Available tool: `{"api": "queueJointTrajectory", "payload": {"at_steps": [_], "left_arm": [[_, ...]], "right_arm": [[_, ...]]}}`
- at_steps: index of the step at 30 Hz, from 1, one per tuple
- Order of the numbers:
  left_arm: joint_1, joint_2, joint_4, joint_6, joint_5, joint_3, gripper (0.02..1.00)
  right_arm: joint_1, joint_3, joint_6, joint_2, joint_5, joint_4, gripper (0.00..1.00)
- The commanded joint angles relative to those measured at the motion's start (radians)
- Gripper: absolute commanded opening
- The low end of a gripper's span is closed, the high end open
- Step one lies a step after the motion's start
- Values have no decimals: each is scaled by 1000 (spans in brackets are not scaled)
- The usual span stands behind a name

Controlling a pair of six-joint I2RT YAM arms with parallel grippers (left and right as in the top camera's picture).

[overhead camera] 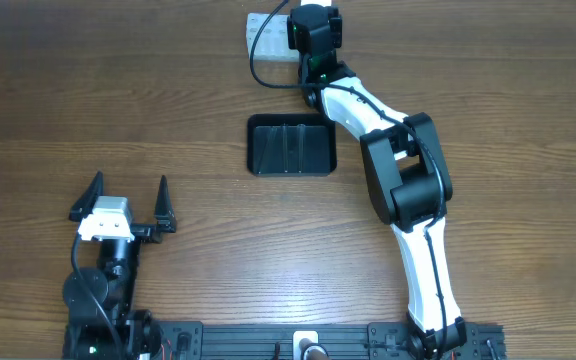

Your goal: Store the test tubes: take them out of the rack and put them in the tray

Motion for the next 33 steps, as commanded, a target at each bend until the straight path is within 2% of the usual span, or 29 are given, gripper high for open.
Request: {"api": "queueJointTrajectory", "payload": {"at_steps": [1, 7, 28, 33], "left_arm": [[6, -10, 2, 14, 10, -6, 1000], [6, -10, 2, 14, 10, -6, 1000], [6, -10, 2, 14, 10, -6, 1000], [6, -10, 2, 14, 10, -6, 1000]], "right_arm": [[0, 23, 4, 8, 5, 5, 327], [5, 23, 4, 8, 5, 5, 224], [6, 23, -5, -6, 6, 5, 134], [18, 23, -39, -34, 6, 2, 117]]}}
